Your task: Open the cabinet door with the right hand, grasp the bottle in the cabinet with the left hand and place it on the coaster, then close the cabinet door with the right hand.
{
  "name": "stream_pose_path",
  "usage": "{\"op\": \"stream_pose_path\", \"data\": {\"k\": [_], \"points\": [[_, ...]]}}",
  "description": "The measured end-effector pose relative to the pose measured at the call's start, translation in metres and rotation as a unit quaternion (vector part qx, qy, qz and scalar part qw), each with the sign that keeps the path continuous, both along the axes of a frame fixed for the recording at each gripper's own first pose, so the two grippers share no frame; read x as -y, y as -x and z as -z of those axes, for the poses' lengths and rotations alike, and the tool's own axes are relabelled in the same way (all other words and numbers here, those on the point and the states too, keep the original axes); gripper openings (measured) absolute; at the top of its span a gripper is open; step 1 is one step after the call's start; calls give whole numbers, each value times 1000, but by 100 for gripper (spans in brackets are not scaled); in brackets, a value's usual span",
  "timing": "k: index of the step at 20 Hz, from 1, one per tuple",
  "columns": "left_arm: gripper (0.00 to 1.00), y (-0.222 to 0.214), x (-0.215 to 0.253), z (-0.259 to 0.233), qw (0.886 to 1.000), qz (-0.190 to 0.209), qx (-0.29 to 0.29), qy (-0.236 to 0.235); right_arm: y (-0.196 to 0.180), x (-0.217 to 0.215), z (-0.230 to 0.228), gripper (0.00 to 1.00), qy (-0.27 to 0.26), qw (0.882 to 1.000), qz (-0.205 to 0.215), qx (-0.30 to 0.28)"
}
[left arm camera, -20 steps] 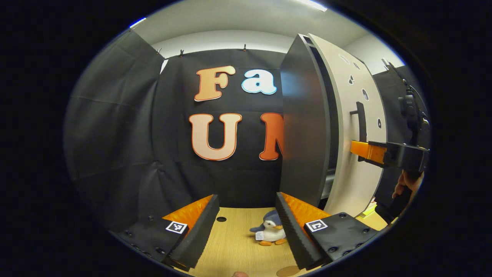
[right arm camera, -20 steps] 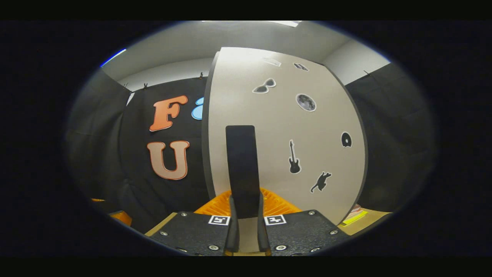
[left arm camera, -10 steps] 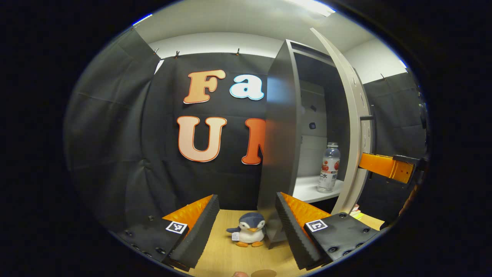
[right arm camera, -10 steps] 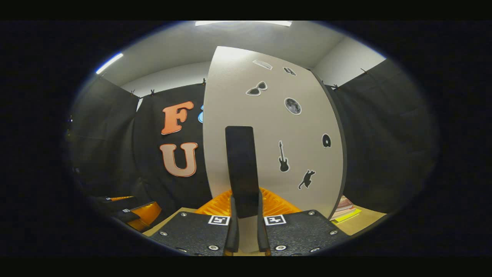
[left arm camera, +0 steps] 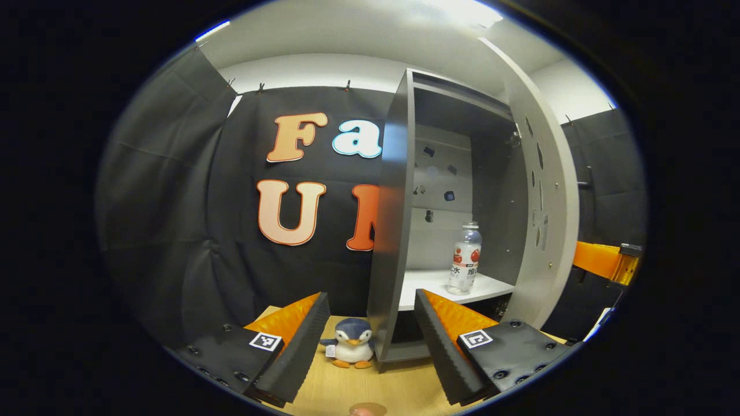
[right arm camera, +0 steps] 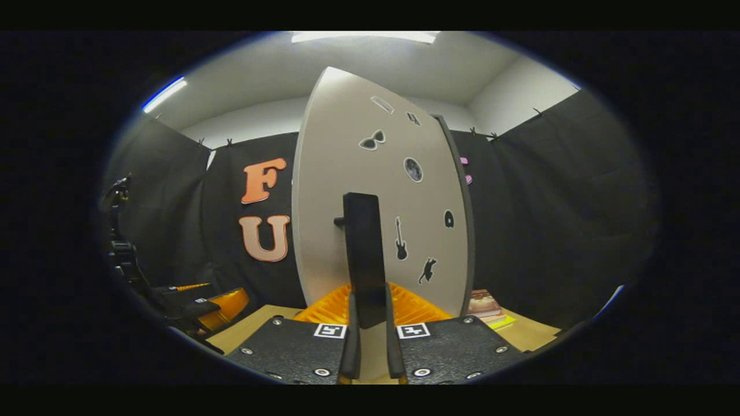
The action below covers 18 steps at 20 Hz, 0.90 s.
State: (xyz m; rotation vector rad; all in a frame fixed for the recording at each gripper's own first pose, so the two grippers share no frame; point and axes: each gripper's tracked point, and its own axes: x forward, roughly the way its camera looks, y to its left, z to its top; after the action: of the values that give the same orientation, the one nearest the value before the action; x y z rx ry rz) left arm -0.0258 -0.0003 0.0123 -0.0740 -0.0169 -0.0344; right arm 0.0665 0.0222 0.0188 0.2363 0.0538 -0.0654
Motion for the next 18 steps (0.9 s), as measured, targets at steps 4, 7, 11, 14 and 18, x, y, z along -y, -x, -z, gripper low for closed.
{"op": "stream_pose_path", "data": {"k": [4, 7, 11, 14, 18], "points": [[95, 19, 27, -3, 1000, 7, 3, 2, 11, 14, 1, 17, -13, 1000, 18, -6], [95, 27, 40, -5, 1000, 15, 5, -10, 15, 31, 4, 13, -4, 999, 46, -10], [95, 30, 64, -7, 999, 32, 8, -8, 22, 55, 8, 8, -1, 996, 88, -15], [96, 30, 86, -4, 999, 46, 5, -14, 24, 83, 10, 4, 12, 993, 117, -16], [95, 30, 109, -3, 998, 64, 5, -17, 25, 92, 11, 0, 9, 996, 91, -3]]}}
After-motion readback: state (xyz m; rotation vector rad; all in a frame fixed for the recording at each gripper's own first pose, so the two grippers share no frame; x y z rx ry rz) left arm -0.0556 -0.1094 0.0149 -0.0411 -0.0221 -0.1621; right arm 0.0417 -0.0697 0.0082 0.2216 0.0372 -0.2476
